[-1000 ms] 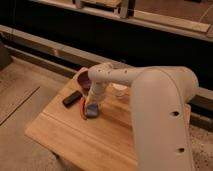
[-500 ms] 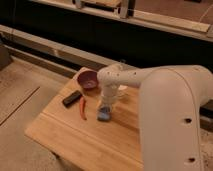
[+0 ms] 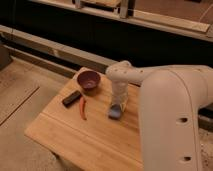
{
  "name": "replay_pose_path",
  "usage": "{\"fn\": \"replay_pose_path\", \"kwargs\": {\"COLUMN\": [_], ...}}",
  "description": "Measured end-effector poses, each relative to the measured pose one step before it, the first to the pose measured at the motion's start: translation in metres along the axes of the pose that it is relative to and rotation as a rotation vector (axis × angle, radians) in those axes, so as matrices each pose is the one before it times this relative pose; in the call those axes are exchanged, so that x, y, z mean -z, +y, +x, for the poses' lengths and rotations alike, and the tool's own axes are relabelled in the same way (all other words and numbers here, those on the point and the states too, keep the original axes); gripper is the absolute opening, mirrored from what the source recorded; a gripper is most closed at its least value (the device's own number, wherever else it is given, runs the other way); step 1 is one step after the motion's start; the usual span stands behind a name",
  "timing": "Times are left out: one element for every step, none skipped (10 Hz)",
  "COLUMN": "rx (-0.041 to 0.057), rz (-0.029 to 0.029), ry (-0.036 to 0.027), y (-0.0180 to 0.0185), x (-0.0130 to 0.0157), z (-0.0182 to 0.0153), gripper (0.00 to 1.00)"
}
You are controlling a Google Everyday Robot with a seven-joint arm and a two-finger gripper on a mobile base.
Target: Wipe the white sponge on the table
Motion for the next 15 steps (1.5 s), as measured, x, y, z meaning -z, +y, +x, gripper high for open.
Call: {"fn": "replay_pose_path", "kwargs": {"rx": [0.02909, 0.03871, 0.03064, 0.04761, 0.02857, 0.01815, 0.00978, 0.00606, 0.00790, 0.00518, 0.00654, 0.00554, 0.00206, 0.00228, 0.00024], "rz": [0.00477, 0.00063, -0.00226, -0.00281, -0.00035, -0.00541, -0.00175, -0.00253, -0.00605, -0.00369, -0.00285, -0.00258, -0.00150, -0.00308, -0.00233], "ry": [-0.01835, -0.02006, -0.01258, -0.01850, -0.00943, -0.00577, -0.00116, -0.00101, 0.00021, 0.00005, 0.00226, 0.00259, 0.00097, 0.00156, 0.00085], "y": [0.01193, 0.01501, 0.01270, 0.01886, 0.01004, 0.00766, 0.00345, 0.00219, 0.00308, 0.00175, 0.00158, 0.00126, 0.00060, 0.00027, -0.00027], "x": [0.00549, 0.00559, 0.00335, 0.00477, 0.00231, 0.00150, -0.00049, -0.00025, -0.00031, 0.00052, -0.00054, -0.00052, -0.00007, -0.00014, -0.00008], "z": [-0.00591, -0.00448, -0.00227, -0.00230, -0.00053, 0.00027, 0.00073, 0.00051, 0.00120, 0.00064, 0.00088, 0.00063, 0.00024, 0.00014, 0.00001], "gripper": [0.00, 0.00, 0.00, 0.00, 0.00, 0.00, 0.00, 0.00, 0.00, 0.03, 0.12, 0.25, 0.31, 0.45, 0.56]}}
